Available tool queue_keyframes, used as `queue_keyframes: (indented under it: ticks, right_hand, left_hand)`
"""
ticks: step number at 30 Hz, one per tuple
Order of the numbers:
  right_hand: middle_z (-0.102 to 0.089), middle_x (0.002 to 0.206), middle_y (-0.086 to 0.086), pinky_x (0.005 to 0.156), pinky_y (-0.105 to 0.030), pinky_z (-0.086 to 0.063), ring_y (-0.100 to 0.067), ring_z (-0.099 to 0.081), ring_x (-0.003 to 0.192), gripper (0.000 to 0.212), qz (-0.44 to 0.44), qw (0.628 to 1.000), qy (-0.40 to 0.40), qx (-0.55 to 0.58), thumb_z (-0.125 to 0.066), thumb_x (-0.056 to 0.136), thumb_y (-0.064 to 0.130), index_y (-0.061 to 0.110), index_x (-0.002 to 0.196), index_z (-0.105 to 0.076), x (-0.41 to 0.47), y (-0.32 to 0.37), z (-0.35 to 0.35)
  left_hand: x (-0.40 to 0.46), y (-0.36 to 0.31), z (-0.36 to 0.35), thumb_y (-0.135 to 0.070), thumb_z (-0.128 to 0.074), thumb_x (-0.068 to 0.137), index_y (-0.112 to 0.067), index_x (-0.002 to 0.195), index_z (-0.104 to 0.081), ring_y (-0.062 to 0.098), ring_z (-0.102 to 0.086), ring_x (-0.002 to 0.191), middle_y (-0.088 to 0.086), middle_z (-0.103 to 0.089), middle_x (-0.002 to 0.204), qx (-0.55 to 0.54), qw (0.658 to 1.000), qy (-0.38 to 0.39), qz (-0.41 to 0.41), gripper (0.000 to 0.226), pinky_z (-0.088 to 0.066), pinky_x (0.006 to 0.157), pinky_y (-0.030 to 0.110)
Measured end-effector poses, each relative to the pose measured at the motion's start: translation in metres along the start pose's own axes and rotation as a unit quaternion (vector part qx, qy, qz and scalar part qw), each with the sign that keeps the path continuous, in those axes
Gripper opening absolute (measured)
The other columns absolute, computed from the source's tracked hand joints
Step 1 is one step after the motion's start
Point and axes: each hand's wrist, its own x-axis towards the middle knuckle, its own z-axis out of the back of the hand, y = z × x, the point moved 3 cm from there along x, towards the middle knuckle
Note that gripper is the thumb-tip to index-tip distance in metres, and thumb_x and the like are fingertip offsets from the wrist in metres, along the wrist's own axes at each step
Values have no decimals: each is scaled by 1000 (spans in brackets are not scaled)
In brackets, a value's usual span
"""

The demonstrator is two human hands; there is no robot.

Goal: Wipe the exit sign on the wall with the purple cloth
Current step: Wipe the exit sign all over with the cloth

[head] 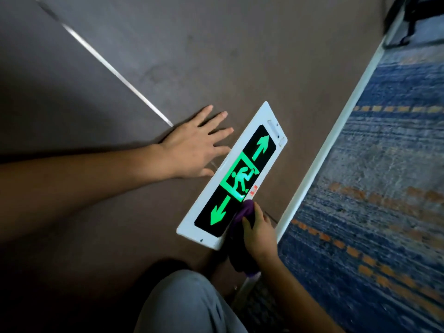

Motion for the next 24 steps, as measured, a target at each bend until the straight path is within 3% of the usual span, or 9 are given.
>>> queue_keyframes:
  ticks: [6,11,13,17,20,24]
  right_hand:
    - [-63,133,-3,98,-48,-56,-28,-65,115,51,25,988,-126,80,-61,99,37,28,145,-40,49,19,49]
    - [-65,128,-8,95,-46,-56,-31,-66,111,45,-8,976,-182,119,-63,100,39,20,140,-52,91,25,78]
    - [-58,140,-9,101,-47,-53,-31,-62,119,52,-10,974,-183,136,-58,101,47,21,146,-52,89,25,72]
    - [-37,163,-1,106,-53,-52,-28,-55,133,66,-7,977,-144,154,-51,99,60,36,158,-35,59,22,39]
    - [-31,168,-1,107,-45,-50,-30,-56,134,69,-1,984,-131,123,-52,99,60,39,161,-29,29,13,18]
    - [-37,164,1,104,-38,-52,-24,-56,132,64,15,984,-143,101,-59,100,49,39,159,-34,22,7,18]
  left_hand:
    - [16,23,7,-83,-36,88,-31,162,-18,42,6,158,14,2,173,-3,1000,-14,15,93,0,126,61]
    - [33,29,10,-87,-38,82,-32,162,-18,42,9,158,13,1,173,-6,1000,10,-17,100,5,124,64]
    - [35,28,10,-85,-42,82,-33,162,-20,41,11,158,12,0,173,-15,999,25,-24,98,6,124,64]
    - [42,33,12,-88,-42,79,-34,161,-19,40,13,158,10,-1,173,-36,998,31,-38,101,9,125,62]
    - [48,36,17,-89,-48,76,-36,161,-18,39,12,158,8,-2,174,-42,997,39,-43,104,8,126,60]
    - [59,33,23,-85,-56,74,-36,162,-13,40,13,158,9,1,174,-42,996,61,-44,110,9,126,60]
